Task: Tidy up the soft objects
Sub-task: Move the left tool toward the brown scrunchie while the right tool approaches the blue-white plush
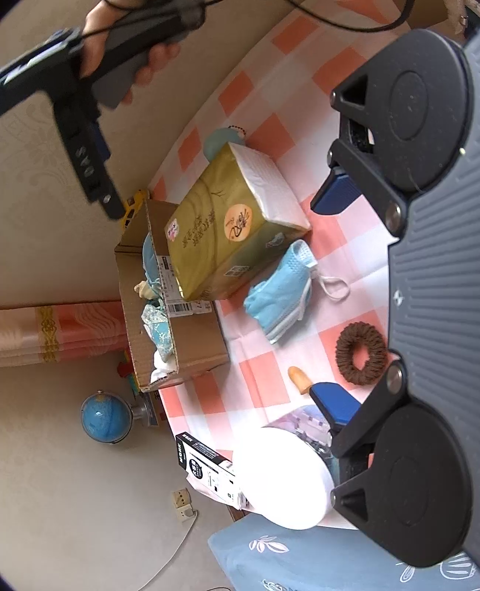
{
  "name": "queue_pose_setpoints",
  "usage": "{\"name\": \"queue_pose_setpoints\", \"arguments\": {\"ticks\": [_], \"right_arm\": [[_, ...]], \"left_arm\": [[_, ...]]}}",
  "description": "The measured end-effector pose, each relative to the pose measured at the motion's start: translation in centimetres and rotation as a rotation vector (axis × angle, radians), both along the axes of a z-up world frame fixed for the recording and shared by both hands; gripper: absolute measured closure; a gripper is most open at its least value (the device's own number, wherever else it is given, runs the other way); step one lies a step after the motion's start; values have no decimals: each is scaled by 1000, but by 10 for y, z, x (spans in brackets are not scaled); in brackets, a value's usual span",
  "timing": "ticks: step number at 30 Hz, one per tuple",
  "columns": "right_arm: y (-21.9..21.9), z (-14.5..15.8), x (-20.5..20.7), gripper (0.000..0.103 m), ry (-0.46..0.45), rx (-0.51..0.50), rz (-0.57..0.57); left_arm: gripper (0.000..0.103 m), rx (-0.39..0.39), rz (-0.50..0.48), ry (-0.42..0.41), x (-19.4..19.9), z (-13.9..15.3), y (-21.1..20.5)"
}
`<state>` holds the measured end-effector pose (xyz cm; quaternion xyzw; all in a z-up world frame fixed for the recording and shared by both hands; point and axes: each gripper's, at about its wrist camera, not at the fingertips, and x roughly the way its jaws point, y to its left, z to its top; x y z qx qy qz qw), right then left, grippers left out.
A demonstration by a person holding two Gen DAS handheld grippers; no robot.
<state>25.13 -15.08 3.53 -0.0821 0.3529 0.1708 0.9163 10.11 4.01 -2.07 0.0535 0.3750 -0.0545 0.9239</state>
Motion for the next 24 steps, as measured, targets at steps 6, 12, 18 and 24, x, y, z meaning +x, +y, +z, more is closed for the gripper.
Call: {"name": "queue_pose_setpoints", "arguments": {"ticks": [6, 12, 18, 24], "right_arm": [[-19, -17, -22, 0, 66, 14, -87], [-35, -47, -21, 0, 180, 19, -186], [-44, -72, -15, 0, 271, 36, -230], [-47, -76, -35, 0, 282, 41, -211]], "left_arm": [[6, 8, 1, 3, -12, -3, 2], [6, 21, 25, 27, -16, -9, 6], [6, 28, 26, 25, -18, -8, 4], [6, 31, 19, 24, -19, -8, 2]]}}
